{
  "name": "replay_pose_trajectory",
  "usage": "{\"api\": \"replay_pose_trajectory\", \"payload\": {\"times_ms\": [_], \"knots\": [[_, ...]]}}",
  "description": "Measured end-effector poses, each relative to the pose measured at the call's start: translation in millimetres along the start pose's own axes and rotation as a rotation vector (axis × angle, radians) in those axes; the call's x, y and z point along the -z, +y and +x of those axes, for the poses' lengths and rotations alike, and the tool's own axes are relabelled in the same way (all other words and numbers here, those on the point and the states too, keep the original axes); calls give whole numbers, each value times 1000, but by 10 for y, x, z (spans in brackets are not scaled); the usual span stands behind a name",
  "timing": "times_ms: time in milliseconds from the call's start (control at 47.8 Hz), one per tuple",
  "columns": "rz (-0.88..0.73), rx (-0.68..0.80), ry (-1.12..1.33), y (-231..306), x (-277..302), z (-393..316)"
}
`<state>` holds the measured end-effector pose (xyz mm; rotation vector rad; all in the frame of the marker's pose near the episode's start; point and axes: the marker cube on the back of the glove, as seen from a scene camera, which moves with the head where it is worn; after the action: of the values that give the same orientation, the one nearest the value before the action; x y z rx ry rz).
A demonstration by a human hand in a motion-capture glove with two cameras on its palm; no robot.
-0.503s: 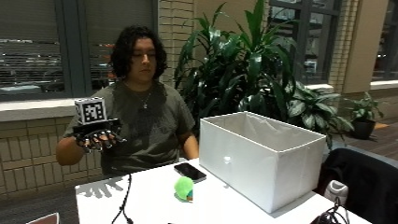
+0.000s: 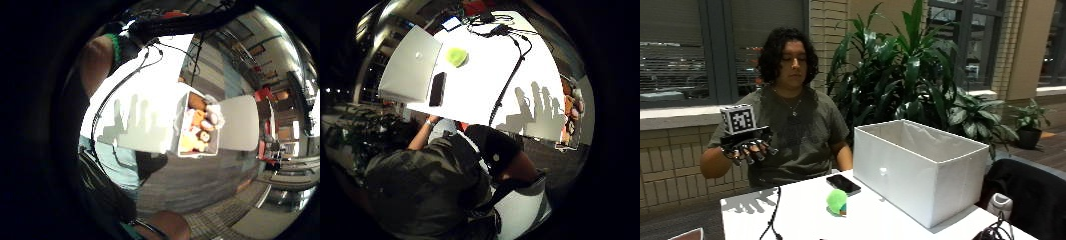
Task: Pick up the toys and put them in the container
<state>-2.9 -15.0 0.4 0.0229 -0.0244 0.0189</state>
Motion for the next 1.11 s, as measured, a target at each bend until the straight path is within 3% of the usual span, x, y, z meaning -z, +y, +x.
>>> {"api": "replay_pose_trajectory", "payload": {"times_ms": [105,209,482,607,691,775,963,1110], "knots": [[105,-68,-89,-302,-45,-320],[125,152,-145,-816,-256,-748],[-87,309,0,-1995,-1453,-1664],[79,373,47,-2181,-1631,-1777],[147,392,-36,-2262,-1384,-1831],[193,430,-161,-2308,-784,-1985],[272,674,-446,-2242,650,-3108],[250,690,-425,-2423,832,-3957]]}}
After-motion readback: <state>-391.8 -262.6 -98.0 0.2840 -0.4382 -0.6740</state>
